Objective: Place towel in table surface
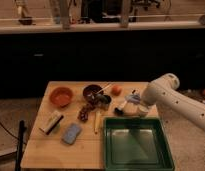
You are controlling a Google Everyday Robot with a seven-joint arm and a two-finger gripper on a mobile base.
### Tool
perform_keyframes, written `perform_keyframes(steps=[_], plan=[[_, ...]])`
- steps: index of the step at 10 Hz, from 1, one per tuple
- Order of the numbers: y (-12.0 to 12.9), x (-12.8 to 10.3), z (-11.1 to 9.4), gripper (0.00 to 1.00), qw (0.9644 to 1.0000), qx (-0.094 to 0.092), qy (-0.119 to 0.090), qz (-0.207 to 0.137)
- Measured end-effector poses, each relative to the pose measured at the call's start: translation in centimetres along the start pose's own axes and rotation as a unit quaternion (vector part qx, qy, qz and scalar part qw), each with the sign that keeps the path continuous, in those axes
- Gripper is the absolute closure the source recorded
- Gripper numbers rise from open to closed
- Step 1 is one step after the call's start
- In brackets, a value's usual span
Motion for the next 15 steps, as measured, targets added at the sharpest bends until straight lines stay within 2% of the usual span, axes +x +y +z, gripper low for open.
perform_keyframes(steps=[1,4,7,11,15], plan=[[0.1,-0.2,0.1,1.00,1.0000,0.003,-0.002,-0.004],[-1.1,-0.8,-1.6,1.00,0.9995,0.020,-0.008,-0.024],[-2.4,-1.7,-1.8,1.00,0.9983,0.025,-0.018,-0.049],[-5.0,-3.3,-0.7,1.00,0.9961,0.015,-0.024,-0.083],[-7.2,-3.8,1.3,1.00,0.9958,-0.002,-0.024,-0.088]])
